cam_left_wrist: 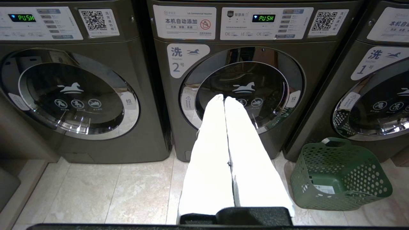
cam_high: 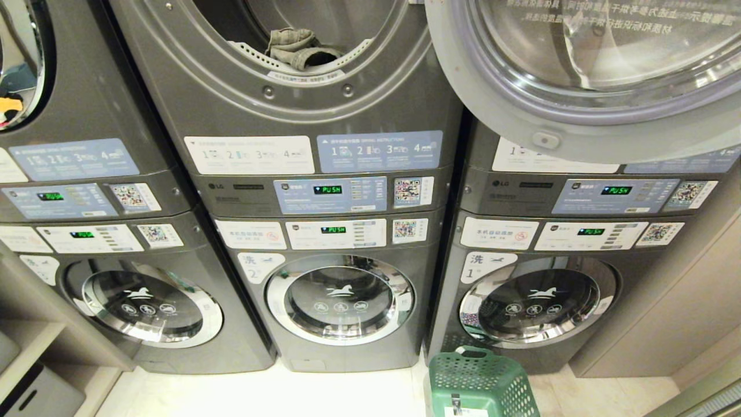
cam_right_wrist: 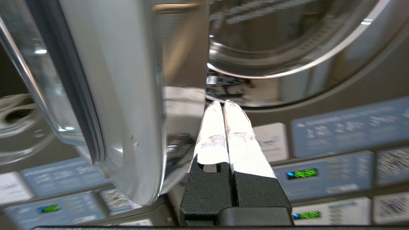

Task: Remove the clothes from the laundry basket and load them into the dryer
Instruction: Close the dryer

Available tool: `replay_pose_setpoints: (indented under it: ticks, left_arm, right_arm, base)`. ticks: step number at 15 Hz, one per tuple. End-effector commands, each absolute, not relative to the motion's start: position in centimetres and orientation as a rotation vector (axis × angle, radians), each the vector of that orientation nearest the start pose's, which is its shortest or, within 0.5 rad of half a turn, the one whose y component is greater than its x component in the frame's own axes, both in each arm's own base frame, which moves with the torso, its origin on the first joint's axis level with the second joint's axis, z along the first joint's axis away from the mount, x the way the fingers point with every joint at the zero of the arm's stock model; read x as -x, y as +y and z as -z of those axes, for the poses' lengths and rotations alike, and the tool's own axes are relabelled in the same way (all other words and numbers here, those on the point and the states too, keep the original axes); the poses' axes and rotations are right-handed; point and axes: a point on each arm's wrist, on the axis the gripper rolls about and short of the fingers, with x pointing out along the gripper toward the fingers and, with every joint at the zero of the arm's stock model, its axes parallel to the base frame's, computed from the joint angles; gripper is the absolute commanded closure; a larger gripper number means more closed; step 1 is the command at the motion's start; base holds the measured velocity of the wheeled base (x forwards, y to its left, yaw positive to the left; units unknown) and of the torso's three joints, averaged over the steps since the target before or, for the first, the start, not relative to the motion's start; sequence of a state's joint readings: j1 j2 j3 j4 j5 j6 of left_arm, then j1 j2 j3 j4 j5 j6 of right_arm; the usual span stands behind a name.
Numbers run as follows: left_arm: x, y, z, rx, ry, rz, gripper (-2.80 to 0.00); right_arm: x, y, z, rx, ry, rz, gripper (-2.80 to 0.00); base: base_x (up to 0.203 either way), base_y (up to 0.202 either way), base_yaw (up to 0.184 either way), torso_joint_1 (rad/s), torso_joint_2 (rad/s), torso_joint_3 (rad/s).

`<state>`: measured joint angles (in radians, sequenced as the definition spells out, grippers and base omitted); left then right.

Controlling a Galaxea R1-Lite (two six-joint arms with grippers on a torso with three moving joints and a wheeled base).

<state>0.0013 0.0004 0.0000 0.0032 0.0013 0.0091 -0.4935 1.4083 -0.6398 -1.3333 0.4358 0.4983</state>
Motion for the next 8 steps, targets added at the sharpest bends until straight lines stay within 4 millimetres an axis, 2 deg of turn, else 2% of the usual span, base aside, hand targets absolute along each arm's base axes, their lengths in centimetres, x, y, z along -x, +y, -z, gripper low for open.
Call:
replay_pose_setpoints:
  ticks: [1, 4, 8]
  left_arm:
    - [2.3, 0.0, -7.5, -0.009, 0.003, -0.003, 0.00]
    - [2.3, 0.0, -7.5, -0.009, 0.003, -0.003, 0.00]
    - [2.3, 0.0, -7.5, -0.009, 0.003, -0.003, 0.00]
  right_arm:
    - [-19.0, -9.1, -28.1, -0.231, -0.502, -0.103, 0.00]
    - [-17.4, -7.9, -28.0, -0.186, -0.505, -0.215, 0.00]
    - [-13.5, -4.8, -27.3, -0.145, -0.484, -0.384, 0.00]
  base:
    - [0.000, 0.000, 0.000, 0.000, 0.00, 0.000]
    - [0.000, 0.000, 0.000, 0.000, 0.00, 0.000]
    - [0.000, 0.000, 0.000, 0.000, 0.00, 0.000]
